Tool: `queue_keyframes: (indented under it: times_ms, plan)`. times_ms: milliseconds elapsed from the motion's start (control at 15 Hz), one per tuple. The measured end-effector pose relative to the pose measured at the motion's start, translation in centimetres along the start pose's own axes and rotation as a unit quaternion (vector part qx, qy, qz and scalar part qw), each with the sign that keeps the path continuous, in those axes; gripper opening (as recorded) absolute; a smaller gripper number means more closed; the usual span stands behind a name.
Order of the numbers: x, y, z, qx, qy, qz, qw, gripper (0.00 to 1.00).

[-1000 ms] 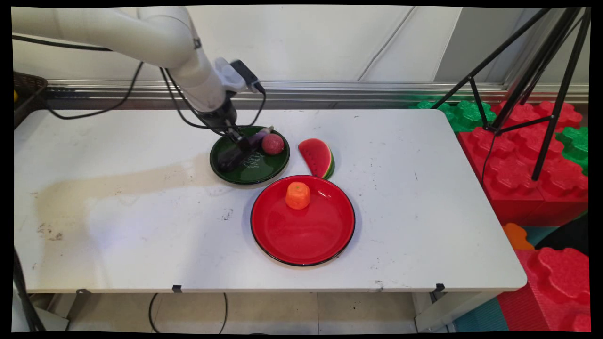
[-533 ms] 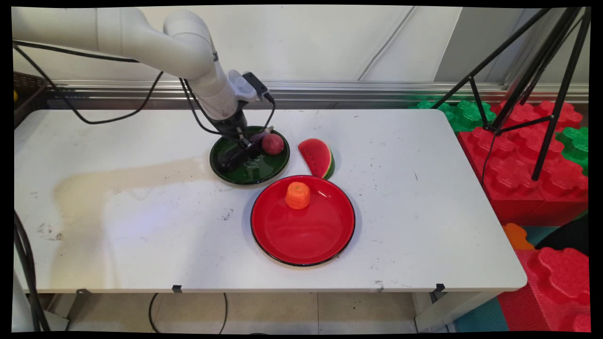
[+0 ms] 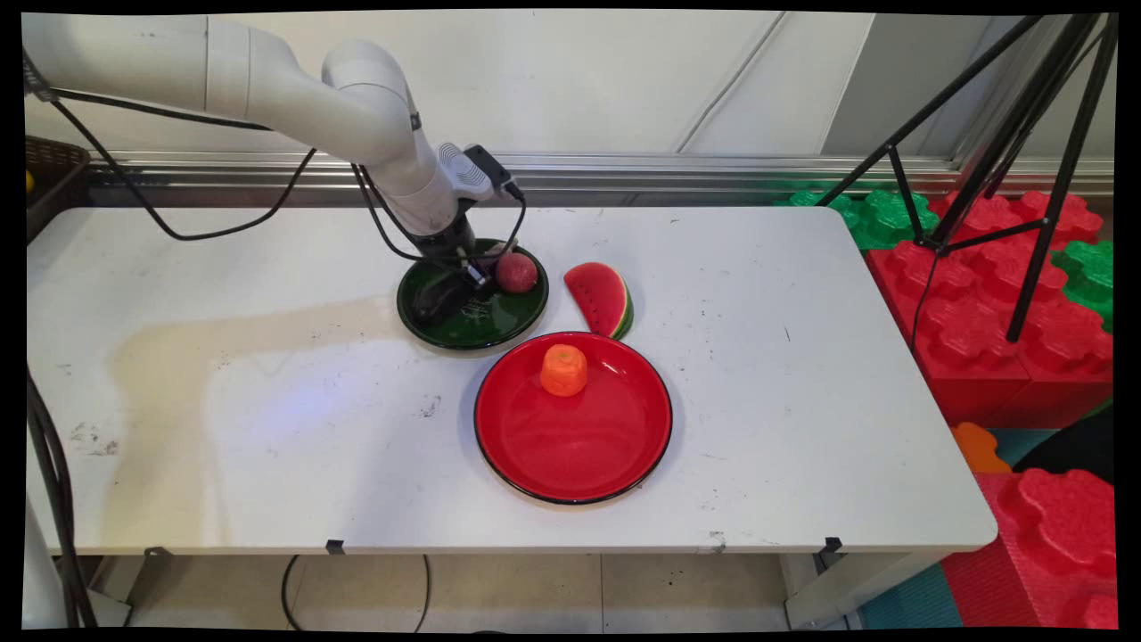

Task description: Pick up the eggplant from the green plate, then place the picked object on the table

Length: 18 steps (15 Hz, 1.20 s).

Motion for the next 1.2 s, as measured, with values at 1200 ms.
queue_keyframes:
  times_ms: [1200]
  plan:
    - [-0.2,-0.7,-8.7,0.066,0.051,-0.023,0.9962,0.00]
